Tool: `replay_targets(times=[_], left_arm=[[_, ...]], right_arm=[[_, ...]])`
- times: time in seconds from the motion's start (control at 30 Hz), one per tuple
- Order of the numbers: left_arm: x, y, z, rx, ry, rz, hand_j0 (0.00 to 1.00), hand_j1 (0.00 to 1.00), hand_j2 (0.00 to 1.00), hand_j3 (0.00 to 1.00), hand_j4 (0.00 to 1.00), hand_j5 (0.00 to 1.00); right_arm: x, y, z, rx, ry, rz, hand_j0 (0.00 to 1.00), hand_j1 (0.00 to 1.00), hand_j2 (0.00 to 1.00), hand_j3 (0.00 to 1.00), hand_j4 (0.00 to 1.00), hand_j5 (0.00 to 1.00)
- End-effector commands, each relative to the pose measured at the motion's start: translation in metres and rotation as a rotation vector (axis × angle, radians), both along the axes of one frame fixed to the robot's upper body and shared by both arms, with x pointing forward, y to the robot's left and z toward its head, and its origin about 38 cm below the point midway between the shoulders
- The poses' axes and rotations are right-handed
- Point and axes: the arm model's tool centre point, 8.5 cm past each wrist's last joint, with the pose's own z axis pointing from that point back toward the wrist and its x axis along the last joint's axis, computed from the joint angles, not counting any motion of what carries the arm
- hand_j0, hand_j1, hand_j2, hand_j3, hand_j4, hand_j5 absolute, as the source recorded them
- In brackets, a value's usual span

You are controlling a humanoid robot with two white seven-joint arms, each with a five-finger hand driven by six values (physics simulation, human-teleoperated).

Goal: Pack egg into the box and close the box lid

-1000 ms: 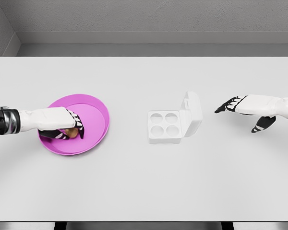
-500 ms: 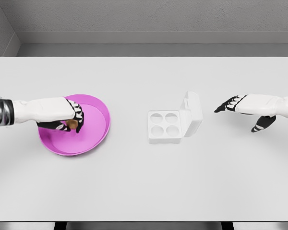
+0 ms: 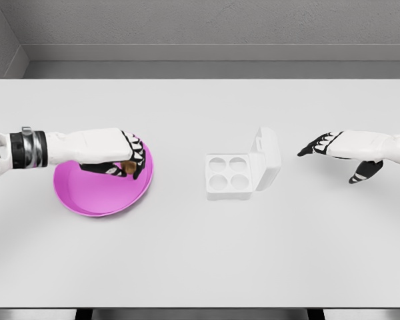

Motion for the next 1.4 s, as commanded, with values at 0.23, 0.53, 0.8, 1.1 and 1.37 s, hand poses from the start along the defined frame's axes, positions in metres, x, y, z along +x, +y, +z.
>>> replay_targets(times=[0.23, 0.53, 0.8, 1.1, 1.37], left_arm=[[0.003, -0.032, 0.001, -0.057, -0.009, -0.047, 0.35, 0.35, 0.35, 0.35, 0.35, 0.35], [0.005, -0.063, 0.005, -0.072, -0.018, -0.114, 0.35, 0.35, 0.35, 0.35, 0.35, 0.35], [0.004, -0.083, 0.005, -0.097, -0.024, -0.145, 0.35, 0.35, 0.35, 0.35, 0.35, 0.35], [0.003, -0.105, 0.008, -0.136, -0.028, -0.179, 0.35, 0.35, 0.35, 0.35, 0.35, 0.35], [-0.004, -0.136, 0.006, -0.145, -0.03, -0.243, 0.35, 0.35, 0.35, 0.35, 0.35, 0.35]], right_arm=[[0.0, -0.001, 0.0, 0.004, 0.001, -0.005, 1.0, 1.0, 1.0, 1.0, 1.0, 1.0], [0.0, -0.003, 0.001, 0.0, 0.002, -0.007, 1.0, 1.0, 1.0, 1.0, 1.0, 1.0], [0.0, -0.003, 0.001, 0.0, 0.002, -0.007, 1.0, 1.0, 1.0, 1.0, 1.0, 1.0], [0.0, -0.003, 0.001, 0.001, 0.001, -0.008, 1.0, 1.0, 1.0, 1.0, 1.0, 1.0], [0.0, -0.002, 0.0, 0.001, 0.002, -0.006, 1.0, 1.0, 1.0, 1.0, 1.0, 1.0]])
